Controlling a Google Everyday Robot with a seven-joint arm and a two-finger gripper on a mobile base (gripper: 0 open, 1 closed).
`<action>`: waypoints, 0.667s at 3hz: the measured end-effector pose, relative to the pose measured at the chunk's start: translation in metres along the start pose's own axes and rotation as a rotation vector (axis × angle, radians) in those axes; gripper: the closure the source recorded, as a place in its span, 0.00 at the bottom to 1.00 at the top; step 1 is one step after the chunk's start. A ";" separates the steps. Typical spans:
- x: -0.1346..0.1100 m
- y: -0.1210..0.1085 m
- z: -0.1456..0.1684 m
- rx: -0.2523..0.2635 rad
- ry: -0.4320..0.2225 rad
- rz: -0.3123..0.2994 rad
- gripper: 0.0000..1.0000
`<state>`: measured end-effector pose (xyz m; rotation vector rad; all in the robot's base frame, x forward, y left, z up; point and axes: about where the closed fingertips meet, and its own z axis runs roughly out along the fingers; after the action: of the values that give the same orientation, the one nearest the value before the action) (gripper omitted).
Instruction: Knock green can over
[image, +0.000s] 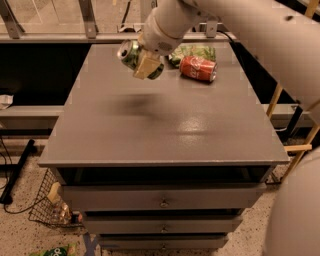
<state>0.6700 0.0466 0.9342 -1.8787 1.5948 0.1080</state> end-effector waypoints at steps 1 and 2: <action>-0.001 0.017 0.026 -0.150 0.210 -0.249 1.00; 0.001 0.050 0.041 -0.344 0.341 -0.407 1.00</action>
Offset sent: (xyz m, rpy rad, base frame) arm -0.0740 0.0059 -0.0762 -0.8531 0.2371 0.5471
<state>0.6389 0.0653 0.8807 -2.5672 1.4330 -0.1317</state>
